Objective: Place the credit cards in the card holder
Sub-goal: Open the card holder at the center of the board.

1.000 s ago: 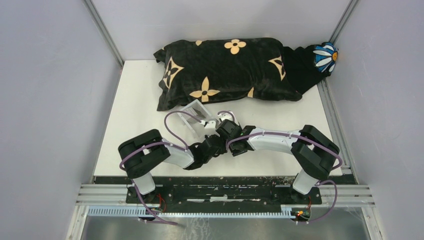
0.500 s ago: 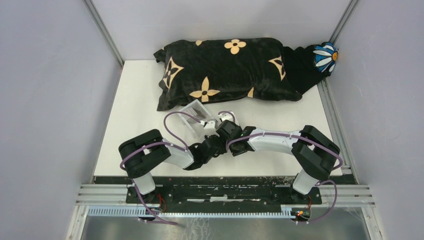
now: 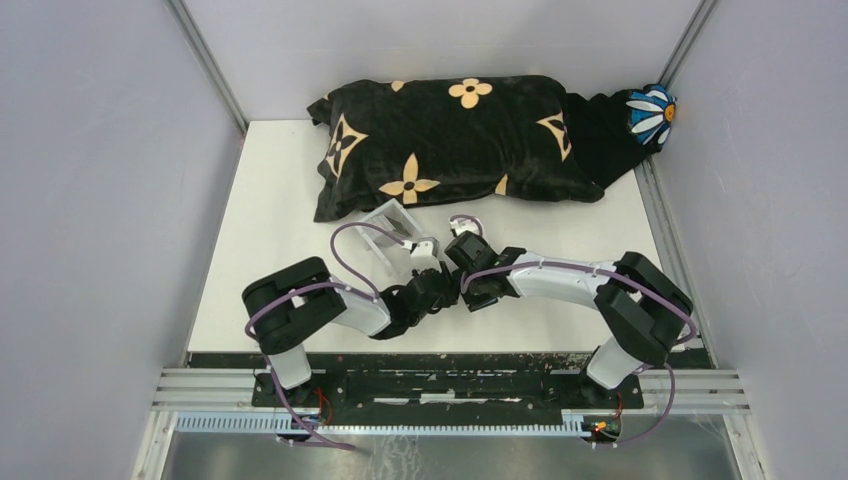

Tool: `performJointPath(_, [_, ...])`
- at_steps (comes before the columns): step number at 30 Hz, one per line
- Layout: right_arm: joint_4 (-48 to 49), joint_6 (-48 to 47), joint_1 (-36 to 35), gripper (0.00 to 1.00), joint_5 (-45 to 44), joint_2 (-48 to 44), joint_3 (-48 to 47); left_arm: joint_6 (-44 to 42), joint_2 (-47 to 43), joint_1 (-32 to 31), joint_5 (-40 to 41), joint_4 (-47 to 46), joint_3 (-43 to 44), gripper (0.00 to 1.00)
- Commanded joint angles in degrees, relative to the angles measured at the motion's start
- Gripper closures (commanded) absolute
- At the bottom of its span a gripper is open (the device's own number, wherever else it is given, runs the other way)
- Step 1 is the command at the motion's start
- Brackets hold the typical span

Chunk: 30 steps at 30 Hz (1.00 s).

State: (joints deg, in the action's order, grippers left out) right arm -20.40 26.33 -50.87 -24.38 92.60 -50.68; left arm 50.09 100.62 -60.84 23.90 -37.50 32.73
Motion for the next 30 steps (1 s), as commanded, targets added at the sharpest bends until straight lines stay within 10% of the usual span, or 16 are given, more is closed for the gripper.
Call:
performJointPath(1, [-0.67,0.75,2.95,0.96,2.68,-2.24,2.56,0.37,2.47,-0.42,-0.80,6.11,0.37,0.76])
performJointPath(30, [5.24,2.61,16.96,0.99,16.68,-12.41,9.85,2.00,5.00,0.69,2.37,13.41,2.12,0.83])
